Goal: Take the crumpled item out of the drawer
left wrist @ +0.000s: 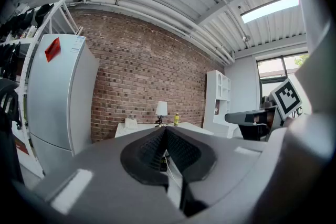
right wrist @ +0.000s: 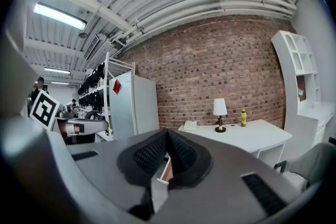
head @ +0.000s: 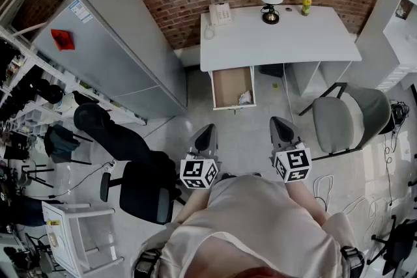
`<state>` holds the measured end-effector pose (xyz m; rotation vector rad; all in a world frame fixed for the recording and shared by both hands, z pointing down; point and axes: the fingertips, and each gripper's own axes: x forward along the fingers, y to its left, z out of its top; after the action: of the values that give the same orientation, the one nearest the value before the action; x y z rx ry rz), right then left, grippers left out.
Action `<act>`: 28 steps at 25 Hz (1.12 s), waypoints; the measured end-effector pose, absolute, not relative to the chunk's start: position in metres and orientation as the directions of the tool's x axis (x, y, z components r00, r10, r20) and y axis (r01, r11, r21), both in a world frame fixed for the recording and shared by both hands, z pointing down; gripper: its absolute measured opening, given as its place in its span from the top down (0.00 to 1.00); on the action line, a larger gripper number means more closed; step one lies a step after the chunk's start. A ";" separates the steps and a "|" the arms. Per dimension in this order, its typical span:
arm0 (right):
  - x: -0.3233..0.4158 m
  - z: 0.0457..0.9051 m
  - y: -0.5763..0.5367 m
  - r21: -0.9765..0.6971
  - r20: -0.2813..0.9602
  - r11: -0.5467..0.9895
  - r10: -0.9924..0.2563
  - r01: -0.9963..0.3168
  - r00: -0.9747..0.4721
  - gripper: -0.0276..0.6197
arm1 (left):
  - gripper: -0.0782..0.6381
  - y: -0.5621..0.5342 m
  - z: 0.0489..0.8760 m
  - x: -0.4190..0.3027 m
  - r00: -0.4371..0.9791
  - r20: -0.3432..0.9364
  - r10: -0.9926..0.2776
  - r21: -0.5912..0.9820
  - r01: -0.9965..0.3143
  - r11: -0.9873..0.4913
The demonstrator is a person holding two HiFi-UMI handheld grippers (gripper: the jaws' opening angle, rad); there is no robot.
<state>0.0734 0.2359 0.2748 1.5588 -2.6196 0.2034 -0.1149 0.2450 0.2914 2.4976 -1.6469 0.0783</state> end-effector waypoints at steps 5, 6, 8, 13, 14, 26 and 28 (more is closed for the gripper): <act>0.071 0.275 0.233 -0.069 0.138 0.476 -0.866 -0.877 -0.481 0.95 | 0.88 0.243 0.294 -0.115 0.398 0.129 -0.908 0.095 -0.917 -0.388; 0.071 0.276 0.233 -0.065 0.139 0.479 -0.864 -0.875 -0.483 0.95 | 0.88 0.243 0.294 -0.114 0.398 0.128 -0.908 0.093 -0.917 -0.388; 0.071 0.275 0.231 -0.052 0.140 0.485 -0.862 -0.873 -0.488 0.95 | 0.88 0.241 0.293 -0.113 0.396 0.129 -0.909 0.087 -0.918 -0.388; 0.075 0.269 0.229 -0.005 0.123 0.479 -0.871 -0.878 -0.476 0.95 | 0.88 0.238 0.291 -0.112 0.384 0.130 -0.914 0.077 -0.923 -0.376; 0.075 0.267 0.230 0.020 0.116 0.483 -0.871 -0.875 -0.478 0.95 | 0.88 0.238 0.290 -0.110 0.383 0.131 -0.914 0.076 -0.923 -0.376; 0.079 0.282 0.219 -0.048 0.149 0.520 -0.840 -0.853 -0.521 0.95 | 0.88 0.226 0.302 -0.087 0.424 0.151 -0.893 0.093 -0.906 -0.414; 0.076 0.283 0.211 -0.044 0.153 0.528 -0.835 -0.848 -0.528 0.95 | 0.88 0.216 0.303 -0.087 0.432 0.147 -0.890 0.095 -0.902 -0.422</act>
<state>0.0756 0.2112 0.2829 1.4639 -2.6455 0.1715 -0.0867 0.2158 0.3026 2.5196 -1.5903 0.1104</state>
